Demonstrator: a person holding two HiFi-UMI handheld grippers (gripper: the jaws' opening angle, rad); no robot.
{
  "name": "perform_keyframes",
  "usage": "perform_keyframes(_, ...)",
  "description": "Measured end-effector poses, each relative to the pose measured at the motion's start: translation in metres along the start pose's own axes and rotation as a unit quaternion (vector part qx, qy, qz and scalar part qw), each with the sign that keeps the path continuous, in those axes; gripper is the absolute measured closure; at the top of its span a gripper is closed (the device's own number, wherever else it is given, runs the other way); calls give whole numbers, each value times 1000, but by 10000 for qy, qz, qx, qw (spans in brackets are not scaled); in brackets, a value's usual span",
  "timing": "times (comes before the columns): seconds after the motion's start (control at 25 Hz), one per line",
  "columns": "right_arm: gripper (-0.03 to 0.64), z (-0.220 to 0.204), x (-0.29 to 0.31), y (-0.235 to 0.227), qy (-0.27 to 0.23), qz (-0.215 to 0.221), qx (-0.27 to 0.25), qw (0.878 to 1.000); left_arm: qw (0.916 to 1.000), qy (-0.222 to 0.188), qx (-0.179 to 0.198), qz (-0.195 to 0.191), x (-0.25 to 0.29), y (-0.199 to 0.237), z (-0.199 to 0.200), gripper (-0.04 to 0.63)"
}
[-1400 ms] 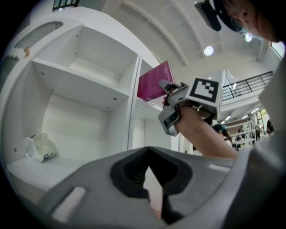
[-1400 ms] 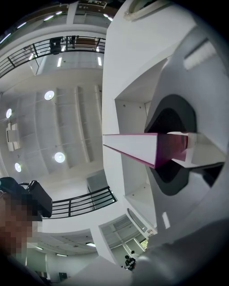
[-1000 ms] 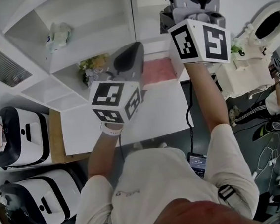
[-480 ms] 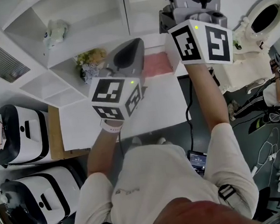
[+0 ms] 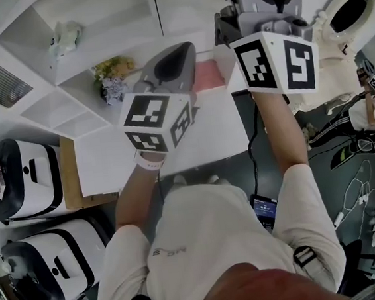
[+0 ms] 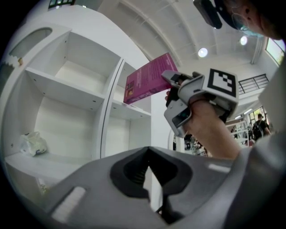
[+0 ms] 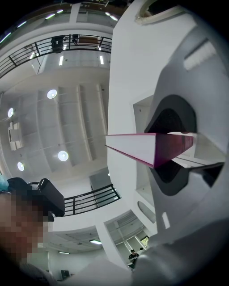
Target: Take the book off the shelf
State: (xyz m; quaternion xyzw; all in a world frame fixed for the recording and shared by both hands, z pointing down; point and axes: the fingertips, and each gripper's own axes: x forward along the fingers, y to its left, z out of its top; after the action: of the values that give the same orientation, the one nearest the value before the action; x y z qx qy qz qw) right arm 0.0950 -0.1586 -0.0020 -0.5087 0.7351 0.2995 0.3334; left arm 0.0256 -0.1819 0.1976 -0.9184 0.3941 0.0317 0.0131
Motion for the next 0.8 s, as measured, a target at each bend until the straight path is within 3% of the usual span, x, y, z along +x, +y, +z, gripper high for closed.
perform_keyframes(0.8,480,-36,-72,-12,599,-256,117,9978,9997,201,-124,-118,6,-16,-26,594)
